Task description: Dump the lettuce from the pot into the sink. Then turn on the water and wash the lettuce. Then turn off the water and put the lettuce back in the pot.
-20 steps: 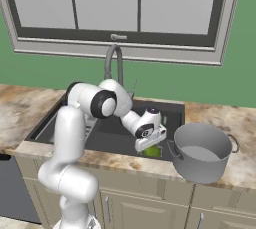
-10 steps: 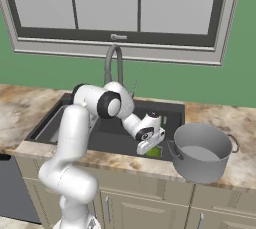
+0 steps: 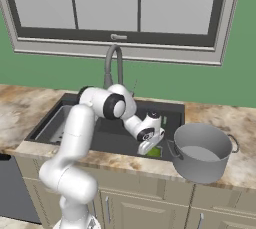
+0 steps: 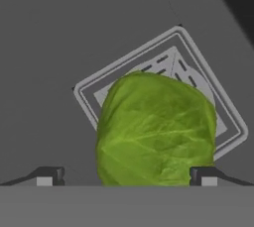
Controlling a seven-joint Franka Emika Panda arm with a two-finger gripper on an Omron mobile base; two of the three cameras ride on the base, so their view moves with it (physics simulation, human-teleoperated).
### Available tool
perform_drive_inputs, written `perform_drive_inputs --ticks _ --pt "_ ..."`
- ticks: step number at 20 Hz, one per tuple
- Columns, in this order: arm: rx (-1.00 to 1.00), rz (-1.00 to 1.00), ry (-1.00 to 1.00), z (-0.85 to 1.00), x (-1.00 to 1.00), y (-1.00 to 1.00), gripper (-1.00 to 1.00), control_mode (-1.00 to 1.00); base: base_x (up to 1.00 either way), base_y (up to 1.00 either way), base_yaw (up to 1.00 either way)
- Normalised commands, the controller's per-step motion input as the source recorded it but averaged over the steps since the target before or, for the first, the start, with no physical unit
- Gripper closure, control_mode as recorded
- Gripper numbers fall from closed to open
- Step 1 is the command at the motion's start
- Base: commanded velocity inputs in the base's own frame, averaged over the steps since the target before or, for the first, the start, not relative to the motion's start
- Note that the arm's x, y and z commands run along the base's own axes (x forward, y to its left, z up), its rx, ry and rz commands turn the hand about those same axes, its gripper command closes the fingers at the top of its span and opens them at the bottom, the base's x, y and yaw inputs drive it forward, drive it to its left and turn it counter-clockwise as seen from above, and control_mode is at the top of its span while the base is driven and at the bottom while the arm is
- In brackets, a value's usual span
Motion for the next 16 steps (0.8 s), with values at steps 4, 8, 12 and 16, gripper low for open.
perform_drive_inputs --ticks 4,8,12,16 --pt "0.00 0.04 0.00 -0.17 0.27 0.00 -1.00 -1.00 0.00 0.00 0.00" --pt "0.00 0.04 0.00 -0.26 0.26 0.00 -1.00 -1.00 0.00 0.00 0.00" --pt "0.00 0.02 0.00 -0.32 0.15 0.00 -1.00 -1.00 0.00 0.00 0.00" --pt "-0.01 0.00 0.02 -0.34 0.01 0.00 -1.00 -1.00 0.00 0.00 0.00"
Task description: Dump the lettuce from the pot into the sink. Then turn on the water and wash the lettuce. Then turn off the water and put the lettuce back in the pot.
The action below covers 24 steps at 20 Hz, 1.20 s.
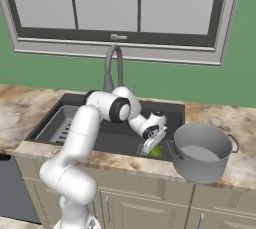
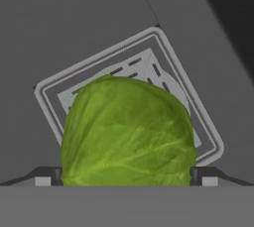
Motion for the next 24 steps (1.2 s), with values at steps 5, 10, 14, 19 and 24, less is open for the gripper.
perform_drive_inputs --ticks 5,10,14,19,24 --pt "-0.02 0.00 0.10 -0.55 0.00 0.00 -1.00 -1.00 0.00 0.00 0.00" --pt "-0.04 0.00 0.11 -0.74 0.00 0.00 1.00 -1.00 0.00 0.00 0.00" --pt "-0.02 0.00 0.01 -0.15 -0.27 0.00 1.00 -1.00 0.00 0.00 0.00" --pt "0.00 0.00 -0.11 0.34 -0.77 -0.12 1.00 -1.00 0.00 0.00 0.00" --pt "0.00 -0.04 -0.22 0.89 -0.78 -0.14 1.00 -1.00 0.00 0.00 0.00"
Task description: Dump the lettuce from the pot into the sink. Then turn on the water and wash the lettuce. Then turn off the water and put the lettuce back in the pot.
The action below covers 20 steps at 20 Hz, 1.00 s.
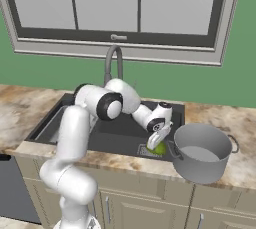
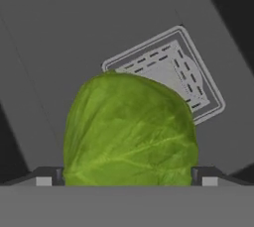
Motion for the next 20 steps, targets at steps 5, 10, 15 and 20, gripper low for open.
perform_drive_inputs --ticks 5,10,15,20 --pt "-0.01 -0.03 -0.27 1.00 -0.12 0.00 1.00 -1.00 0.00 0.00 0.00" --pt "-0.02 -0.04 -0.19 1.00 0.15 0.00 1.00 -1.00 0.00 0.00 0.00" --pt "-0.03 -0.05 -0.12 1.00 0.15 -0.01 1.00 -1.00 0.00 0.00 0.00" --pt "-0.01 -0.05 -0.03 1.00 0.24 0.00 1.00 -1.00 0.00 0.00 0.00"
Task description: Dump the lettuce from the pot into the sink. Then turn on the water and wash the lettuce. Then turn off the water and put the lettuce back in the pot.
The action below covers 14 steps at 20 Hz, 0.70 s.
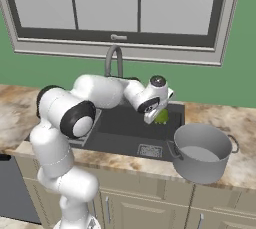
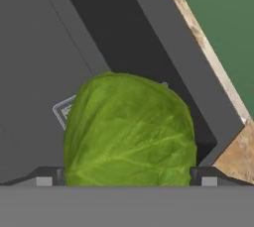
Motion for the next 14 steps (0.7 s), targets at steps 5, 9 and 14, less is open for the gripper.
perform_drive_inputs --ticks 5,9,14 --pt "-0.01 -0.07 0.00 1.00 0.04 -0.02 1.00 -1.00 0.00 0.00 0.00" --pt "0.00 -0.15 0.06 1.00 -0.14 -0.25 1.00 -1.00 0.00 0.00 0.00" --pt "-0.01 -0.20 0.05 1.00 -0.38 -0.41 1.00 -1.00 0.00 0.00 0.00"
